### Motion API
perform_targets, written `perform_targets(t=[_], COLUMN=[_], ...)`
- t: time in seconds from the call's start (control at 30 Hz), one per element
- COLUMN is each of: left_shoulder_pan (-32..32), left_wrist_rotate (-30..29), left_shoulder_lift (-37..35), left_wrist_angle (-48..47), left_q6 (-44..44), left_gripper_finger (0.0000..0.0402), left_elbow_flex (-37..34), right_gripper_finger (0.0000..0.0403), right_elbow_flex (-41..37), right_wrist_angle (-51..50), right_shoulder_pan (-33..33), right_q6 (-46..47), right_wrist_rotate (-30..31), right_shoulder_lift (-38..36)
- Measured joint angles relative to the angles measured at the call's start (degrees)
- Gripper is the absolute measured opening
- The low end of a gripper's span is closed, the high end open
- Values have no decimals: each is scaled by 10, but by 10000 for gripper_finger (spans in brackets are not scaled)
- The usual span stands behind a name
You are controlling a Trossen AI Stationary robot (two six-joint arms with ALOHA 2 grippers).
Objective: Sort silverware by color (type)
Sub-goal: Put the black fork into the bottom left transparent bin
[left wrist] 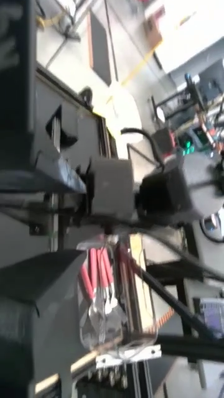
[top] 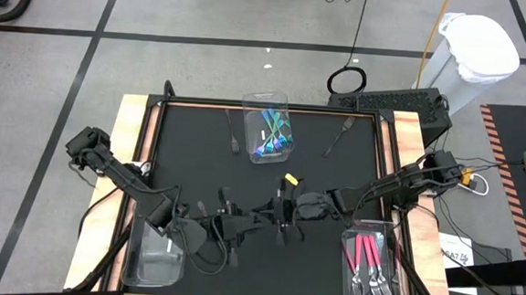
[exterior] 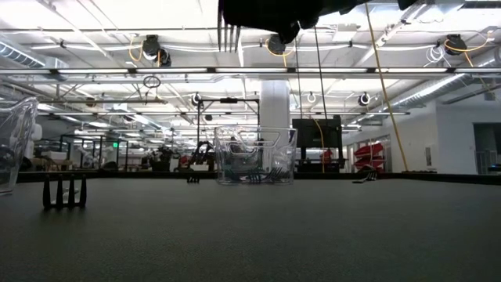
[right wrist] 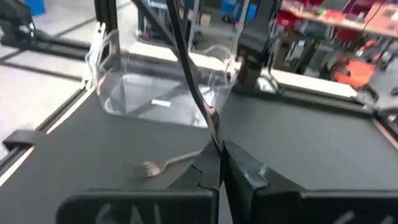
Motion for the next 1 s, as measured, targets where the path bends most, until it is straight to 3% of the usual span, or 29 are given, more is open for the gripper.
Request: perform_targets(t=[0.13,0.27,1.0], left_shoulder_pan=[-11,-22,-37], left_wrist_rotate=[-47,-68,-86], left_shoulder_lift=[-2,-7,-13], left_wrist_angle=[-11,-19,-20], left_q6=[1,0,18], left_gripper_finger=[204,208,96], left_elbow_flex=[0,0,0], right_gripper_finger=[3,2,3], right_elbow_flex=[15,15,16], right_wrist_angle=[-54,-69,-85], right_shoulder_pan=[1,0,-9], right_q6=[19,26,39], right_wrist_rotate=[0,1,0], right_shoulder_lift=[0,0,0])
